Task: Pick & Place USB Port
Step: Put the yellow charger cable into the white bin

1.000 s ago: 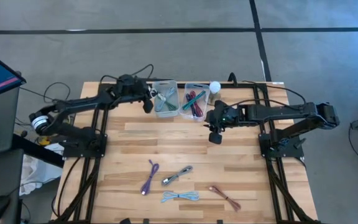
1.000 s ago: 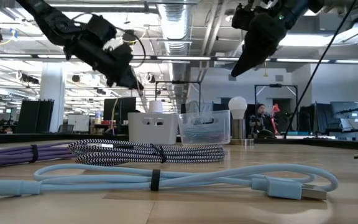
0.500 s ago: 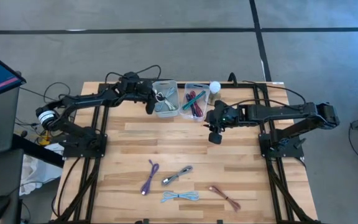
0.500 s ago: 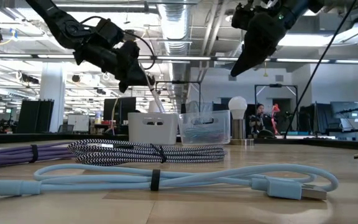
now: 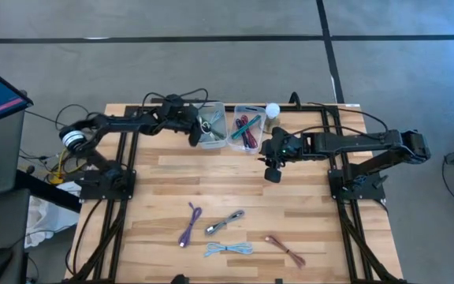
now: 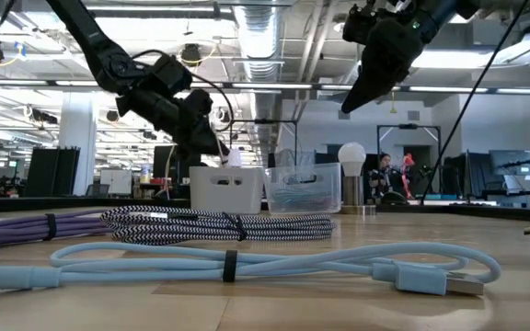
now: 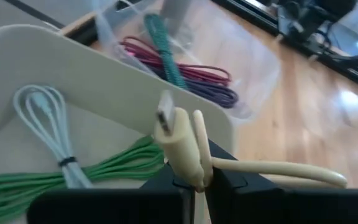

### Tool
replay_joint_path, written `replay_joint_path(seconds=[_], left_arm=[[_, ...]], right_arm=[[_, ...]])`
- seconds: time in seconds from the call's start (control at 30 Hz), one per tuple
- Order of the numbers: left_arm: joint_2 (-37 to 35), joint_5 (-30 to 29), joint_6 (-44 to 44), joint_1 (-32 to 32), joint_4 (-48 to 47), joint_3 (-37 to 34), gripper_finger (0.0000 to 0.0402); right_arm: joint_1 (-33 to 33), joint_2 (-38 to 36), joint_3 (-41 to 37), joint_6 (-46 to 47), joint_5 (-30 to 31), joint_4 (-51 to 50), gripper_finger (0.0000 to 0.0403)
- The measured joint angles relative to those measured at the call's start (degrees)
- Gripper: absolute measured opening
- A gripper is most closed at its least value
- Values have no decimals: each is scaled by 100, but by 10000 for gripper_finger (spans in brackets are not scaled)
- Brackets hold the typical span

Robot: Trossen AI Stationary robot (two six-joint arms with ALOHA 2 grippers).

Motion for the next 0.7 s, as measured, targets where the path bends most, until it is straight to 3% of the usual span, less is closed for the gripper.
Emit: replay_joint_path(seconds=[0.47, 0.7], left_arm=[[-225, -1226, -23, 31, 15, -2, 124], [-230, -2047, 258, 29, -871, -3, 181]], right_arm=[[0, 0, 0, 0, 0, 7, 92], [-2, 0, 0, -43, 1, 7, 92]])
